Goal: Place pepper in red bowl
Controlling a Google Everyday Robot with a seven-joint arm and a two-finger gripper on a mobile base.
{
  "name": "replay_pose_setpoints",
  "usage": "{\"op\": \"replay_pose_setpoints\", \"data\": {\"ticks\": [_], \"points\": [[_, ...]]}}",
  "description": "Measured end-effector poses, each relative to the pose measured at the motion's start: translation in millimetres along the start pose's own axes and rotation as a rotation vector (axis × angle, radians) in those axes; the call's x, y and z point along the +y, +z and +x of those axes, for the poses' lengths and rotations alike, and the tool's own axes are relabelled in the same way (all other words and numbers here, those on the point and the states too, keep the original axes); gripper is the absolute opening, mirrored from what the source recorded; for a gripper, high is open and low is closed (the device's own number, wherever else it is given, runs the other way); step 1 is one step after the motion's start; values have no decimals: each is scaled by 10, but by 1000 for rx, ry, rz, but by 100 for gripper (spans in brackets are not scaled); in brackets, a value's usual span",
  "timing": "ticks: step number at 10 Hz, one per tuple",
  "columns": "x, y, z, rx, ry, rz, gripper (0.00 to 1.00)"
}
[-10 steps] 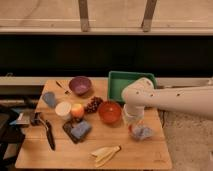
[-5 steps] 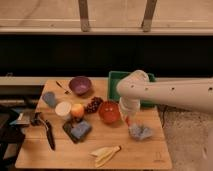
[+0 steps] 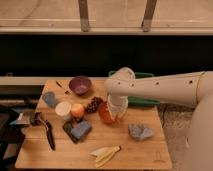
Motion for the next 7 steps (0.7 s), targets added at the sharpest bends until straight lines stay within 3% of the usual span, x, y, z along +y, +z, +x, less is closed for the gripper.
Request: {"op": "replay_pose_setpoints", "data": {"ticks": [2,7], "points": [[107,62,-73,13,-33,-25,64],[141,34,-223,14,-59,-40,66]]}}
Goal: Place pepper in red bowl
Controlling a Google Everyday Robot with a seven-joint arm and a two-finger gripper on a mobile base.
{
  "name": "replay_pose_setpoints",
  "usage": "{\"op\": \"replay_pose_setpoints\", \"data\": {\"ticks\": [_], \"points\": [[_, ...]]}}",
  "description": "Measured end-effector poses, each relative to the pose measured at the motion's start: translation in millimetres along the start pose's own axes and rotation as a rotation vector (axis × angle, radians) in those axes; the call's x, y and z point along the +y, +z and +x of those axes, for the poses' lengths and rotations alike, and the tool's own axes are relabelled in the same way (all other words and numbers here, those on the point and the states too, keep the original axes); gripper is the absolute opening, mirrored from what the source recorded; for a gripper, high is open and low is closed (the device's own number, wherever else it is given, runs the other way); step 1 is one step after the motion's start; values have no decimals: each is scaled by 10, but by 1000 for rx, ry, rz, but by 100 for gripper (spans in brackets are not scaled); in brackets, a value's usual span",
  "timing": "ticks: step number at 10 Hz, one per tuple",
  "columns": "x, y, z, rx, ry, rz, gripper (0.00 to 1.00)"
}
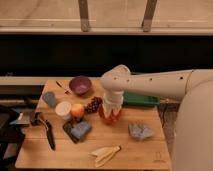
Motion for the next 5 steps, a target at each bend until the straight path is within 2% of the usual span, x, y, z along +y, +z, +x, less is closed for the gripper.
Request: {"op": "replay_pose_setpoints", "data": {"ticks": [5], "points": [[-14,5,8,1,3,2,66]]}}
